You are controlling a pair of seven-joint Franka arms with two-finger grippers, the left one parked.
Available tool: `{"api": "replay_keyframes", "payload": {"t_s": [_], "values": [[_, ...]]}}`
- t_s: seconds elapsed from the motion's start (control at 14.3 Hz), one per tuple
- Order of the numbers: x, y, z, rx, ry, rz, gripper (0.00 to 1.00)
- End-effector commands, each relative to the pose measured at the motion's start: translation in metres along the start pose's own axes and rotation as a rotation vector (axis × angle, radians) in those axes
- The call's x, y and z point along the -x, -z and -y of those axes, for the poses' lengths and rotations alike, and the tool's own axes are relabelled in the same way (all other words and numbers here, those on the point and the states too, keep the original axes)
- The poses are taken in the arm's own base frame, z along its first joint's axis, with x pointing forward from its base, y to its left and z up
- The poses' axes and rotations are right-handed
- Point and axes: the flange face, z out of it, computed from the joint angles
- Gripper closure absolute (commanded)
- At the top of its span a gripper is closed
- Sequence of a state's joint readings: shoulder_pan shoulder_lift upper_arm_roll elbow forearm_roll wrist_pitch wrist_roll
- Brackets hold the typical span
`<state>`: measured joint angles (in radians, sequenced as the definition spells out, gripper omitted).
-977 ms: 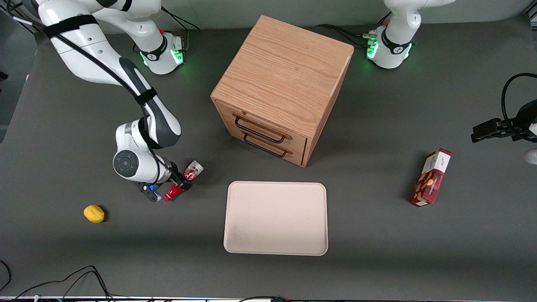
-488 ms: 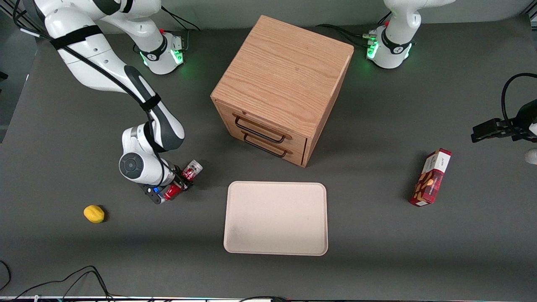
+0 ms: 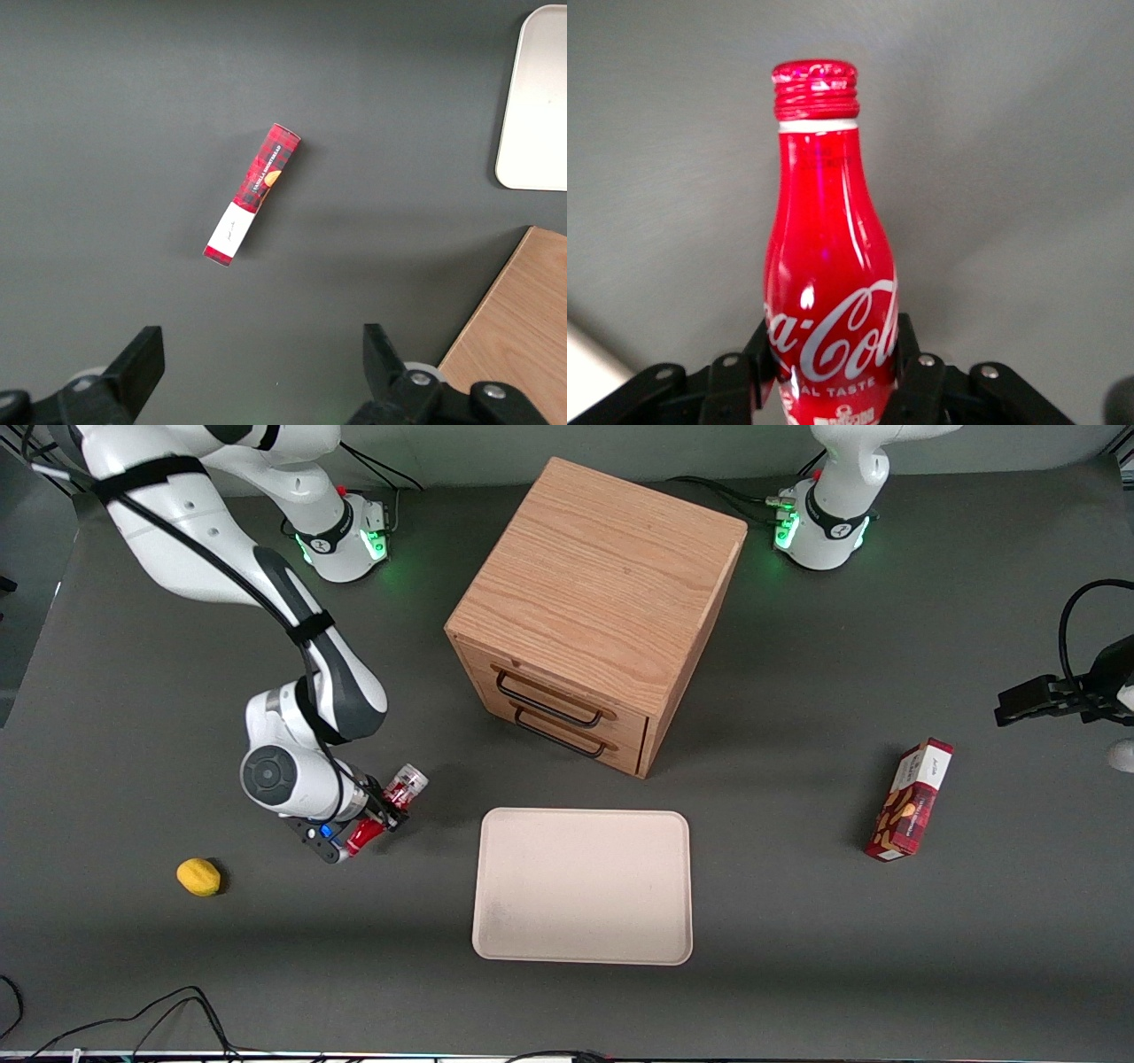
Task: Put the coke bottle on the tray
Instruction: 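Lift the bottle and carry it over the white tray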
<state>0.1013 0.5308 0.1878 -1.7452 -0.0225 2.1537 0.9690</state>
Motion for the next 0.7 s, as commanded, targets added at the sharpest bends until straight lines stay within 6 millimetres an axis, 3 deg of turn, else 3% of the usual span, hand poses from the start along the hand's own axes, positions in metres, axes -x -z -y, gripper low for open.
{"api": "replay_keyframes", "payload": {"t_s": [0.0, 0.14, 0.21, 0.35, 0.49, 0.63], "values": [[0.012, 0.112, 0.001, -0.003, 0.143, -0.027, 1.0], [0.035, 0.182, 0.028, -0.052, 0.285, -0.045, 1.0], [0.039, 0.207, 0.039, -0.076, 0.329, -0.06, 1.0], [0.048, 0.224, 0.07, -0.141, 0.466, -0.057, 1.0], [0.048, 0.2, 0.107, -0.196, 0.562, -0.029, 1.0], [0.044, 0.139, 0.144, -0.225, 0.574, 0.005, 1.0]]}}
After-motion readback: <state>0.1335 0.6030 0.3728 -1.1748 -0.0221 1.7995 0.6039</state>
